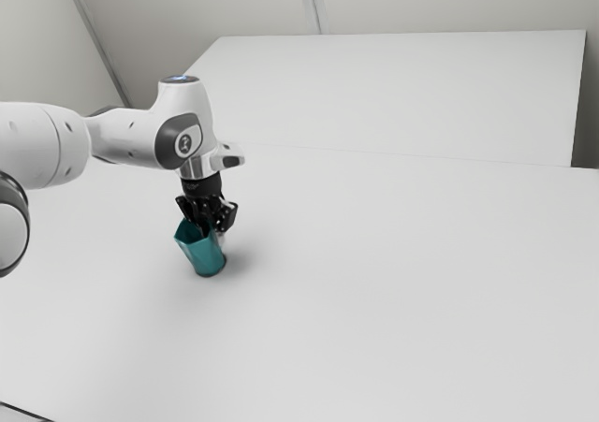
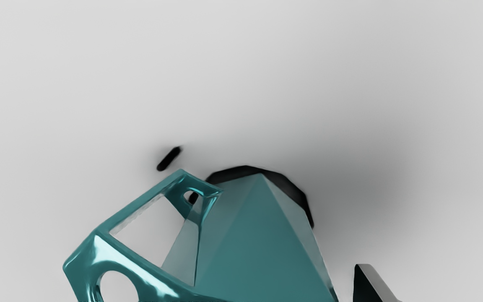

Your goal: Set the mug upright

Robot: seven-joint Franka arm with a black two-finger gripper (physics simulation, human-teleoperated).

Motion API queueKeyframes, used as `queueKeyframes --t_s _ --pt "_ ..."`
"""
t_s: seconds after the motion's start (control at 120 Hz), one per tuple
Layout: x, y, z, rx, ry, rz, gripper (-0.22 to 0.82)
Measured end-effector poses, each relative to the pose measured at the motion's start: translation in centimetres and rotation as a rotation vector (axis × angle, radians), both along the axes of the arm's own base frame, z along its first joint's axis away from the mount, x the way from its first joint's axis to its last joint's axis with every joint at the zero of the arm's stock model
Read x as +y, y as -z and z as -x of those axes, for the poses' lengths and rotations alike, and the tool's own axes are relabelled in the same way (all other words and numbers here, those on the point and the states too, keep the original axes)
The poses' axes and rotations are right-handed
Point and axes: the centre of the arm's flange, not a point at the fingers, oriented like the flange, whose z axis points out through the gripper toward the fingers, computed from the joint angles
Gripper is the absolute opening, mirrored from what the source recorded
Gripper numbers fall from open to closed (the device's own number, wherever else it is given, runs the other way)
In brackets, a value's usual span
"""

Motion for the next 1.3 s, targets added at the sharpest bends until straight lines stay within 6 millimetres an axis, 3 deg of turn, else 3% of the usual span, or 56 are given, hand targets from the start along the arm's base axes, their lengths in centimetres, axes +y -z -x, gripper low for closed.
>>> queueKeyframes --t_s 0.767,1.3 --pt "-0.5 -1.5 -1.2 -0.028 -0.019 0.001 0.19" --pt "-1.4 -5.5 -2.9 -0.083 -0.026 0.008 0.39"
